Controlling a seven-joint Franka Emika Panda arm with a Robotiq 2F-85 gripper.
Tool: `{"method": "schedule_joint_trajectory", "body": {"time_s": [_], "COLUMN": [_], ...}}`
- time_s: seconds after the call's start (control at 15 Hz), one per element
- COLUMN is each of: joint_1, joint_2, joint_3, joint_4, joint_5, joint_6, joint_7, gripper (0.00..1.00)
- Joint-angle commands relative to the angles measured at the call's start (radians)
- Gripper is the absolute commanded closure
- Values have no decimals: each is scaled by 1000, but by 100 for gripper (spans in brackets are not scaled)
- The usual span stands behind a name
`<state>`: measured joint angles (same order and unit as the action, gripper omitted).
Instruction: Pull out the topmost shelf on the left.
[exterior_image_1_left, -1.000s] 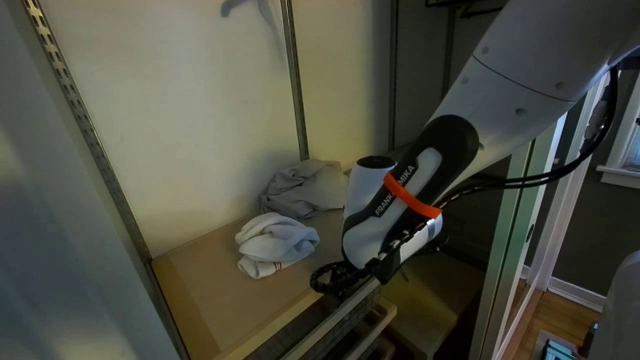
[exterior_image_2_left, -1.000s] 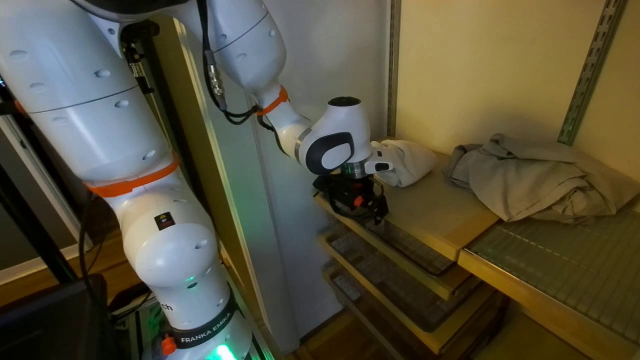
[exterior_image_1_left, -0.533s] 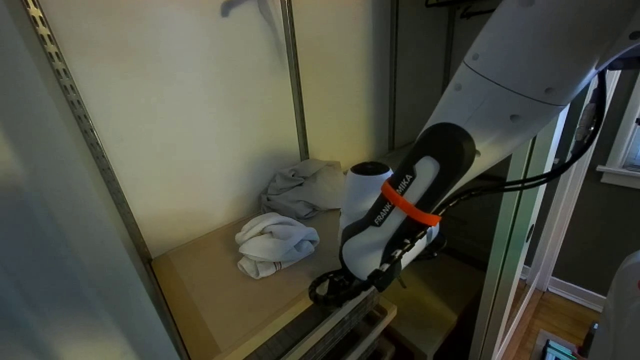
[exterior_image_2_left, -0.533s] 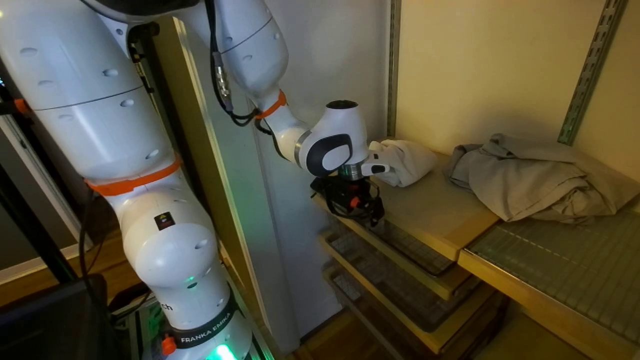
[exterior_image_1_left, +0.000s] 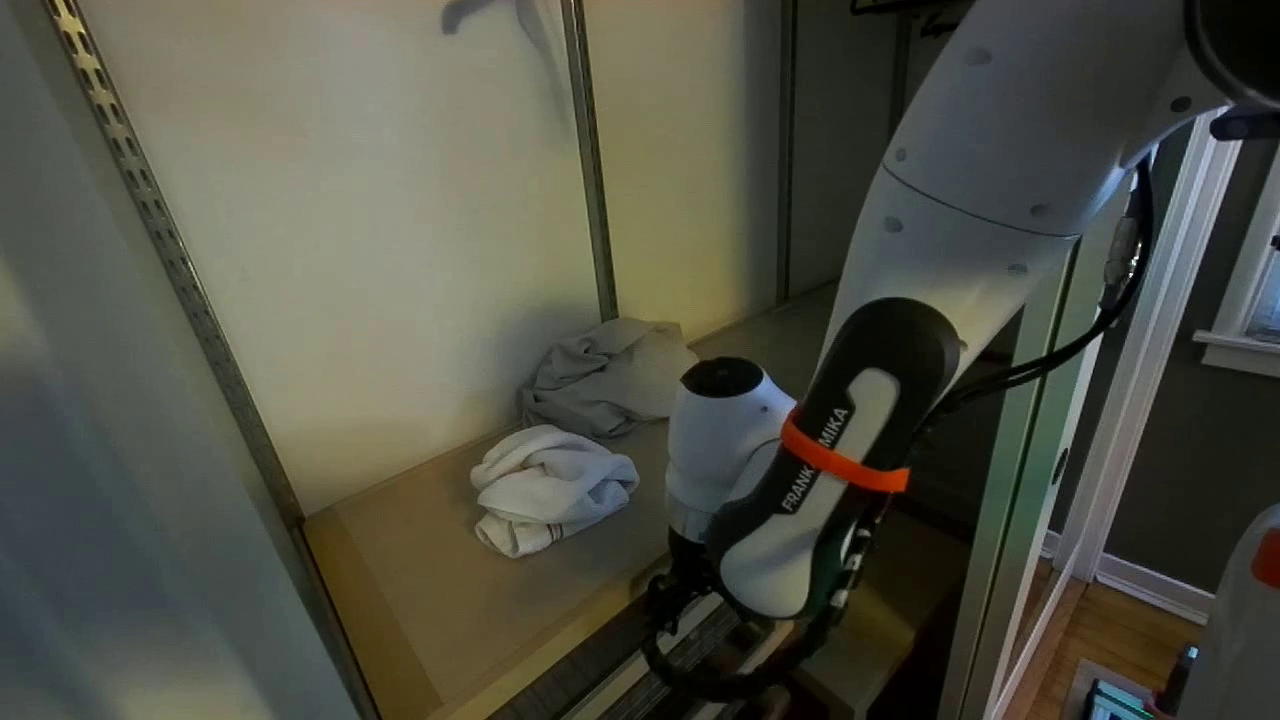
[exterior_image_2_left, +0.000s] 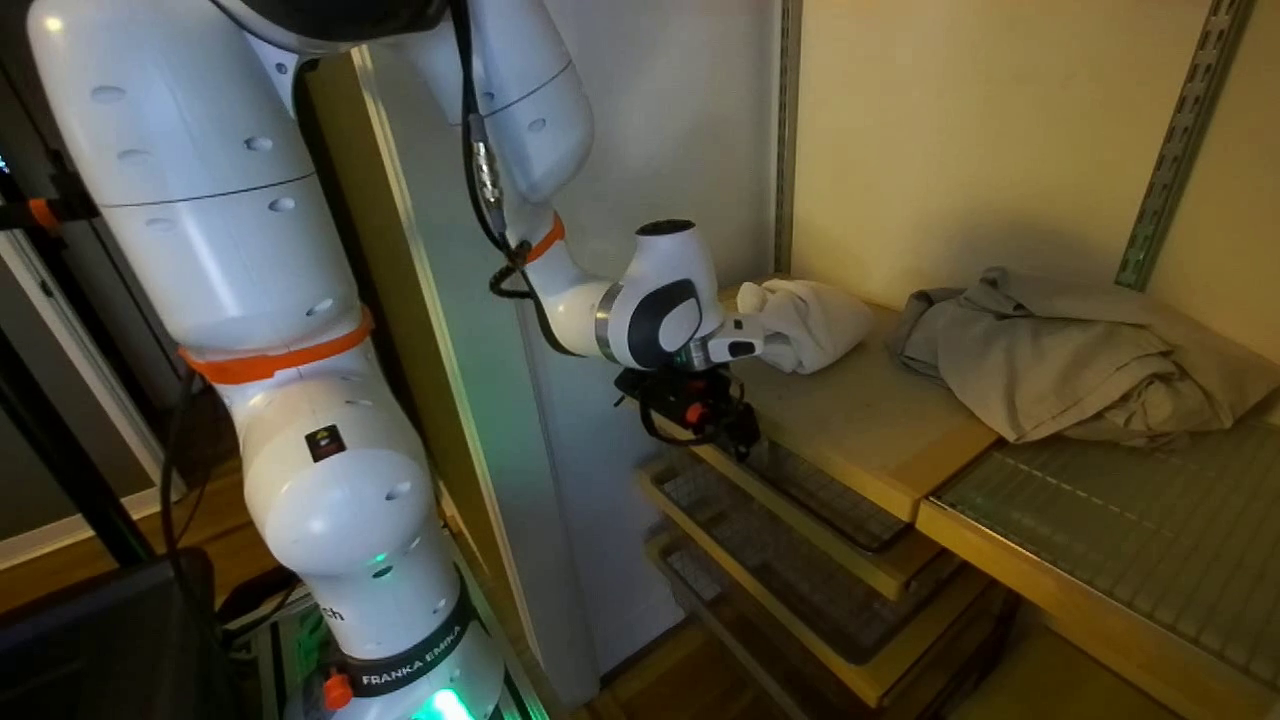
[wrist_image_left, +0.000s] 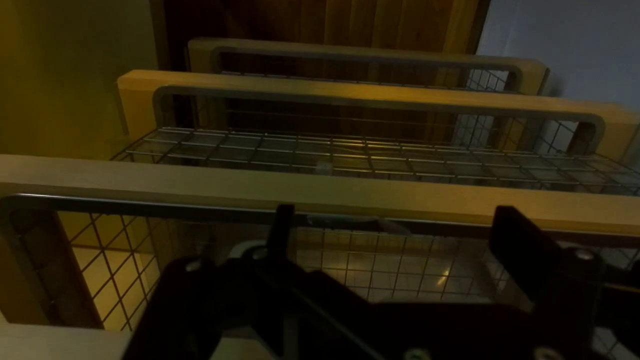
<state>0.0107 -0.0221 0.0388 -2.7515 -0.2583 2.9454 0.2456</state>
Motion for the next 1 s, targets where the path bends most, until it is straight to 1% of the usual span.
{"method": "schedule_joint_trajectory", "body": {"time_s": [0.0,0.13,0.2,0.33,0.6,0.93], "joint_1": [-28,-34,-42,-49,-53,-41], "joint_2": [25,22,17,18,51,98], "joint_3": [-5,-12,-17,-18,-20,-21], "joint_4": [0,1,8,25,66,132], "joint_5": [-241,-369,-462,-610,-878,-1208], "joint_6": [80,87,90,82,95,76], "joint_7": [217,330,406,534,767,1072], "gripper": [0,0,0,0,0,0]}}
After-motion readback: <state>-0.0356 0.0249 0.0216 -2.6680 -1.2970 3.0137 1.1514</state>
